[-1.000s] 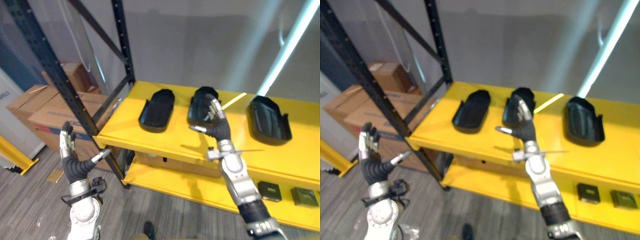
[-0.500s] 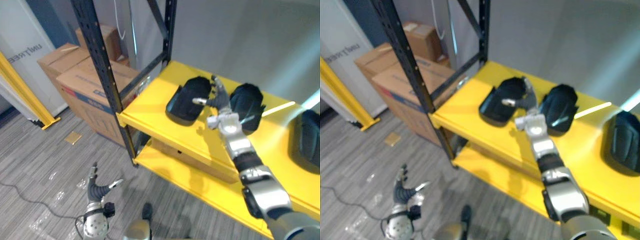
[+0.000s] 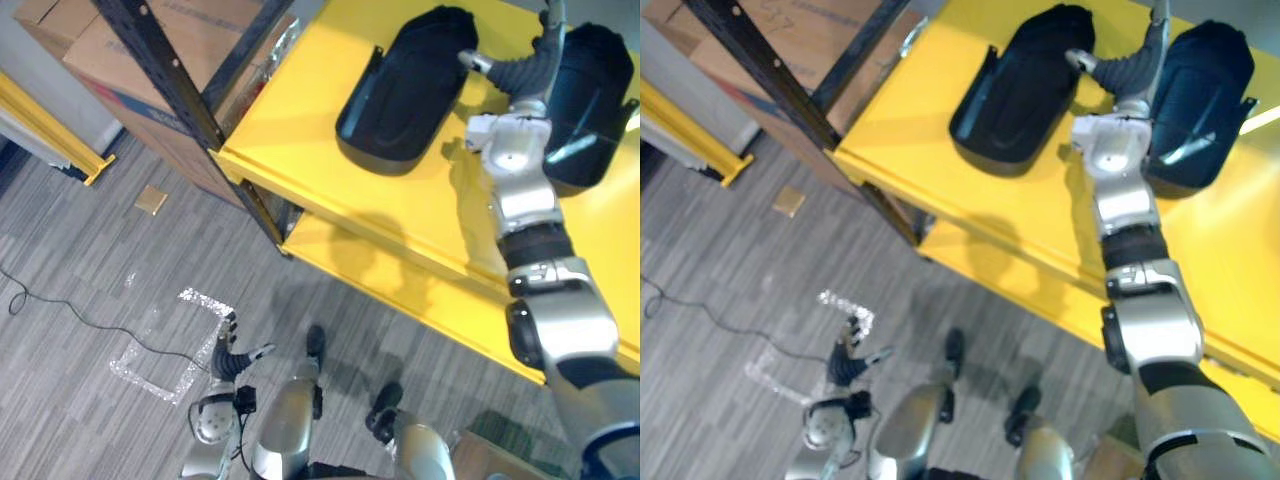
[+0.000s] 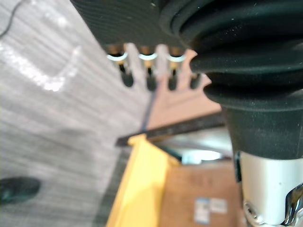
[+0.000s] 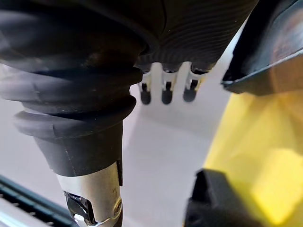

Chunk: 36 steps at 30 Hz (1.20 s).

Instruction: Walk over and take plastic housings, then place them on the shelf

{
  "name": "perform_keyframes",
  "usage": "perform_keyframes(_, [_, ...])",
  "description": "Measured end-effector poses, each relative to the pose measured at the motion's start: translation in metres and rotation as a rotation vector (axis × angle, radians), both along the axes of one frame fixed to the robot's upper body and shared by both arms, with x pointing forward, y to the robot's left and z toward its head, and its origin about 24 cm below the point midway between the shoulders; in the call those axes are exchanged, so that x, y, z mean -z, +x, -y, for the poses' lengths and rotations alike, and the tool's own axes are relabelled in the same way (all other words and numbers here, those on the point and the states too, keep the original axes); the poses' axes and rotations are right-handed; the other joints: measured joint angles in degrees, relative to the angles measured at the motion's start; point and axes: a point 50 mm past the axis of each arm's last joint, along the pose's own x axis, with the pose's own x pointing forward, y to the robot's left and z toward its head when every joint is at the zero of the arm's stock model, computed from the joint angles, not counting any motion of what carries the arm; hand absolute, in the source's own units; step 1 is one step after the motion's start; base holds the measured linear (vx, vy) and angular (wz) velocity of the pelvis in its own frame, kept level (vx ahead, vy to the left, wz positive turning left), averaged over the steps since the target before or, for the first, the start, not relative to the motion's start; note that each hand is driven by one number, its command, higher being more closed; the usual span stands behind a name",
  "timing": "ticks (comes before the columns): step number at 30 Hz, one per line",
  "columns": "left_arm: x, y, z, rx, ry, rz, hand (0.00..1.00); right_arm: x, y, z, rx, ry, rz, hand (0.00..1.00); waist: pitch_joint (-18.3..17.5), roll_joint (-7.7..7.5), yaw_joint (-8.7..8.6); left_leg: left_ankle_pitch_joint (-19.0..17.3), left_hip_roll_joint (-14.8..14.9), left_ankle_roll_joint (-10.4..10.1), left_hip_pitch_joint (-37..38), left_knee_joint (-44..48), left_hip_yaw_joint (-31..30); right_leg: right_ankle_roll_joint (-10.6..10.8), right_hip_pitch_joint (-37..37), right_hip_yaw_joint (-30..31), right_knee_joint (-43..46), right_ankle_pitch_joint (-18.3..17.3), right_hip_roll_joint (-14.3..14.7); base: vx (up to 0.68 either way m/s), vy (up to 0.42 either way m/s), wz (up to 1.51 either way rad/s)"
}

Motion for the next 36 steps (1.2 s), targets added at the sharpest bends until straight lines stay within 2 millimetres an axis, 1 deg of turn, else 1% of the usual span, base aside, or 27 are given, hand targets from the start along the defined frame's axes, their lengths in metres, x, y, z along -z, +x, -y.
perform_keyframes(3, [0.005,-0.002,0.002,0.008,-0.005,-0.023,0.0,0.001,0.001,0.0,0.003,-0.025,-0.026,0.0,0.2,0.46,0.13,-0.5,0.5,-0.3,-0.9,1.4,0.0,-0.5,-1.1,0.3,1.6,-1.0,0.1,0.02,-0.067,-0.04])
perform_keyframes(5, [0.006,-0.003,0.01,0.037,-0.011,-0.029,0.0,-0.007,0.001,-0.003,-0.031,-0.058,-0.031,0.0,0.7,1.43,0.12,-0.7,0.8,-0.6,-0.9,2.0,0.0,-0.7,-1.4,0.4,2.9,-1.8,0.1,0.0,-0.064,-0.03])
perform_keyframes(6, [0.006,-0.003,0.01,0.038,-0.011,-0.03,0.0,-0.008,0.002,-0.005,-0.043,-0.069,-0.032,0.0,0.7,1.5,0.13,-0.7,0.9,-0.6,-0.9,2.0,0.0,-0.8,-1.7,0.5,3.1,-2.0,0.1,-0.02,-0.045,-0.07])
perform_keyframes(13, [0.008,-0.004,0.017,0.055,-0.038,-0.04,0.0,-0.012,0.005,-0.021,-0.188,-0.116,-0.081,0.0,0.8,1.56,0.14,-0.6,1.4,-0.8,-0.9,2.1,0.4,-1.3,-2.8,1.1,4.8,-3.0,0.1,0.0,-0.032,-0.05])
perform_keyframes(18, [0.008,-0.004,0.017,0.053,-0.038,-0.042,0.0,-0.018,0.003,-0.031,-0.236,-0.166,-0.069,0.0,0.8,1.56,0.1,-0.6,1.5,-0.9,-0.8,2.2,0.5,-1.3,-2.8,1.3,5.2,-3.0,0.1,0.0,-0.002,-0.01])
perform_keyframes(20, [0.008,-0.004,0.017,0.052,-0.039,-0.043,0.0,-0.02,0.002,-0.039,-0.249,-0.204,-0.067,0.0,0.8,1.56,0.08,-0.5,1.5,-0.9,-0.6,2.2,0.6,-1.4,-2.8,1.3,5.4,-3.1,0.1,0.0,0.0,0.0])
perform_keyframes(23, [0.009,-0.005,0.017,0.051,-0.039,-0.051,0.0,-0.025,-0.001,-0.044,-0.267,-0.212,-0.046,0.0,0.8,1.56,0.1,-0.5,1.6,-1.0,-0.5,2.1,0.6,-1.5,-2.8,1.3,5.7,-3.2,0.1,0.0,0.0,0.0])
perform_keyframes(26, [0.01,-0.005,0.016,0.049,-0.043,-0.053,0.0,-0.026,-0.002,-0.047,-0.28,-0.222,-0.063,0.0,0.8,1.56,0.08,-0.5,1.6,-1.0,-0.4,2.1,0.6,-1.5,-2.8,1.3,5.8,-3.2,0.1,0.0,0.0,0.0])
perform_keyframes(31, [0.011,-0.006,0.016,0.049,-0.042,-0.068,0.0,-0.015,0.003,-0.056,-0.315,-0.257,-0.169,0.0,0.8,1.56,0.04,-0.5,1.6,-1.0,-0.4,2.1,0.7,-1.5,-2.9,1.3,5.9,-3.2,0.0,0.0,0.0,0.0])
perform_keyframes(36, [0.012,-0.006,0.018,0.059,-0.04,-0.081,0.0,-0.007,0.007,-0.053,-0.296,-0.246,-0.253,0.0,0.8,1.56,0.04,-0.5,1.6,-1.0,-0.4,2.0,1.0,-1.5,-2.9,1.4,5.9,-3.3,0.0,0.0,0.0,0.0])
